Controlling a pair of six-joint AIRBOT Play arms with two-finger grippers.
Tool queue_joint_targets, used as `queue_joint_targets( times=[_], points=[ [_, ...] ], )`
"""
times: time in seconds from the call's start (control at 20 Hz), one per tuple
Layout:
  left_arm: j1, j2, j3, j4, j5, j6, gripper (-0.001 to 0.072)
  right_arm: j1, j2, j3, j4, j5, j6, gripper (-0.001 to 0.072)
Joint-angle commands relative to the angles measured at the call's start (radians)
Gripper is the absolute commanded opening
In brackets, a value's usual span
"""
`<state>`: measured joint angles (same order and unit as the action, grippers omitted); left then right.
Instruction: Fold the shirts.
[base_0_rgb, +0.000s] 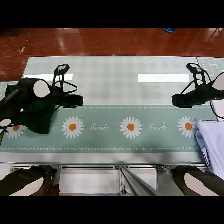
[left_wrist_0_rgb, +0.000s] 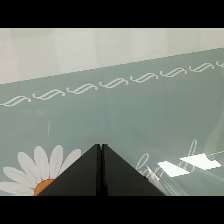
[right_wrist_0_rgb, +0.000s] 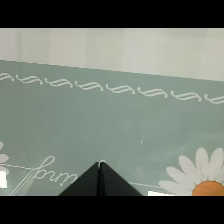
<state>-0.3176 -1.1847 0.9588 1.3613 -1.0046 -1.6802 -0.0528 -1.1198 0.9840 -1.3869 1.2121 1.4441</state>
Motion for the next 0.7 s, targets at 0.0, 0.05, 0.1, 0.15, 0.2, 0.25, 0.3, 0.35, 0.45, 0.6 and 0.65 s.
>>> queue_joint_targets(
  times=[0.0,0.05,0.1,0.15,0.2,0.25,0.3,0.35,0.45,0.6,0.65],
  points=[
    [0.0,-0.001,0.0,0.0,0.0,0.0,0.0027,0.001,0.0,0.001,0.0,0.0,0.0,0.002],
    [0.0,-0.001,0.0,0.0,0.0,0.0,0.0026,0.001,0.0,0.001,0.0,0.0,0.0,0.002],
    [-0.001,-0.001,0.0,0.0,0.001,0.0,0.0027,0.001,0.0,0.001,0.0,0.0,0.0,0.002],
    [0.0,-0.001,0.0,0.0,0.001,0.0,0.0026,0.001,0.0,0.001,0.0,0.0,0.0,0.002],
    [-0.001,-0.001,0.0,0.0,0.002,0.0,0.0027,0.001,0.0,0.001,0.0,0.0,0.0,0.002],
    [-0.001,-0.001,0.0,0.0,0.002,0.0,0.0027,0.001,0.0,0.001,0.0,0.0,0.0,0.002],
    [-0.001,-0.001,0.0,0.0,0.002,0.0,0.0027,0.001,0.0,0.001,0.0,0.0,0.0,0.002],
    [0.0,-0.001,0.0,0.0,0.002,0.0,0.0026,0.001,0.0,0.001,0.0,0.0,0.0,0.002],
    [-0.001,-0.001,0.0,0.0,0.002,0.0,0.0027,0.001,0.0,0.001,0.0,0.0,0.0,0.002],
    [0.0,-0.001,0.0,0.0,0.003,0.0,0.0027,0.001,0.0,0.001,0.0,-0.001,0.0,0.002],
    [0.0,-0.002,0.0,0.0,0.005,0.0,0.0027,0.001,0.0,0.001,0.0,-0.007,0.0,0.002]
  ],
)
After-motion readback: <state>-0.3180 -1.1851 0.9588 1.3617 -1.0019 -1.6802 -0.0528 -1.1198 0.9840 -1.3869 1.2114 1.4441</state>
